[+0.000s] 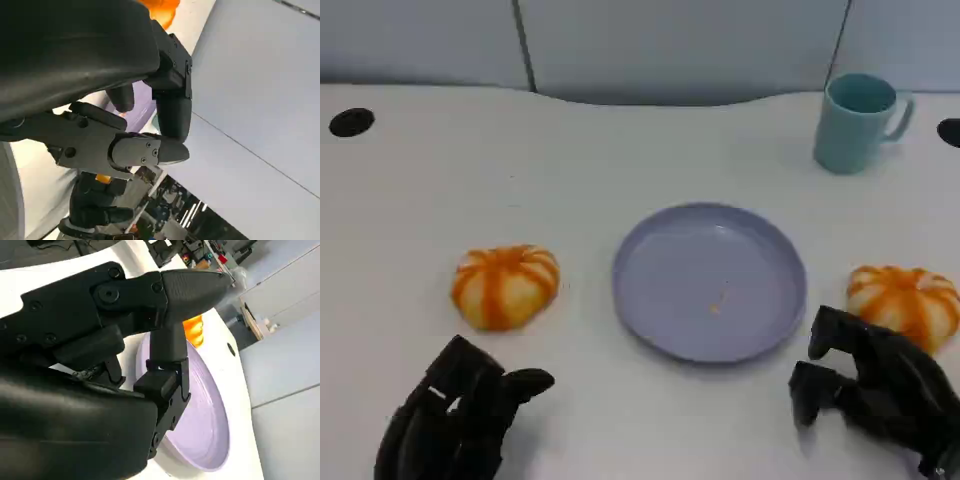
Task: Grasp the bread from the table and place it into the plate.
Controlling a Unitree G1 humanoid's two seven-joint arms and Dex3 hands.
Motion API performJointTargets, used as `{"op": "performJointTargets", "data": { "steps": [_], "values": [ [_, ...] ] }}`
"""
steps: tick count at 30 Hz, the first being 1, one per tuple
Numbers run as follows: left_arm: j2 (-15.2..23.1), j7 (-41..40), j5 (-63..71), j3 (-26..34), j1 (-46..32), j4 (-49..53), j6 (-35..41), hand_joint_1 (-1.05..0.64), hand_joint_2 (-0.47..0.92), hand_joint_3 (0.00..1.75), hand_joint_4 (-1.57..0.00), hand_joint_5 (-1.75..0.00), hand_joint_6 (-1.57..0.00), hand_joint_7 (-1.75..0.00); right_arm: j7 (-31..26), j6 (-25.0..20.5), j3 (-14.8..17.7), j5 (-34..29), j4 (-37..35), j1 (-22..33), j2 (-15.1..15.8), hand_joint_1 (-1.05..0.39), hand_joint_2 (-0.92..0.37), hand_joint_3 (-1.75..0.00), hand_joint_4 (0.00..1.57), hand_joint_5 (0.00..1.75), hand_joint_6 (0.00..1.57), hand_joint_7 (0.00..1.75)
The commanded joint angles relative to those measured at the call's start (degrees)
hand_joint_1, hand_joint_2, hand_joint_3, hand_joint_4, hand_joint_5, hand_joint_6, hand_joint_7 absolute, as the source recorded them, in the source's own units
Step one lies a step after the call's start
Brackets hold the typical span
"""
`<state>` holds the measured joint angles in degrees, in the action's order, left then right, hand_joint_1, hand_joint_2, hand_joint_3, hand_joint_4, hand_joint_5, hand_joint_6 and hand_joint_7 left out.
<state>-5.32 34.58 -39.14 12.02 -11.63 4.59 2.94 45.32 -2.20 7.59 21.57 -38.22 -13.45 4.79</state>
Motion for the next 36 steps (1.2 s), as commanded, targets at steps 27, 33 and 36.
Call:
{"op": "performJointTargets", "data": {
  "steps": [27, 33, 36],
  "values": [
    [1.1, 0.9, 1.4, 0.9, 0.6, 0.3, -2.7, -0.48, 0.92, 0.30, -0.67, -1.75, -0.41, -1.63, -1.2, -0.4, -0.5, -1.0, -0.9, 1.2, 0.3, -0.50, -0.92, -0.33, 0.75, 1.75, 0.67, 1.52],
    [3.0, -0.7, 8.0, 0.1, 0.5, -2.2, -8.9, -0.55, 0.92, 0.28, -0.53, -1.64, -0.46, -1.33, -2.1, -1.1, -0.8, -1.0, -0.6, 1.2, -0.1, -0.51, -0.92, -0.32, 0.76, 1.74, 0.69, 1.50],
    [3.5, -1.7, 11.3, -0.2, 0.4, -3.4, -11.6, -0.59, 0.92, 0.25, -0.45, -1.57, -0.53, -1.10, -2.6, -1.4, -1.0, -0.9, -0.3, 1.3, -0.2, -0.51, -0.92, -0.31, 0.77, 1.73, 0.71, 1.49]
  ]
}}
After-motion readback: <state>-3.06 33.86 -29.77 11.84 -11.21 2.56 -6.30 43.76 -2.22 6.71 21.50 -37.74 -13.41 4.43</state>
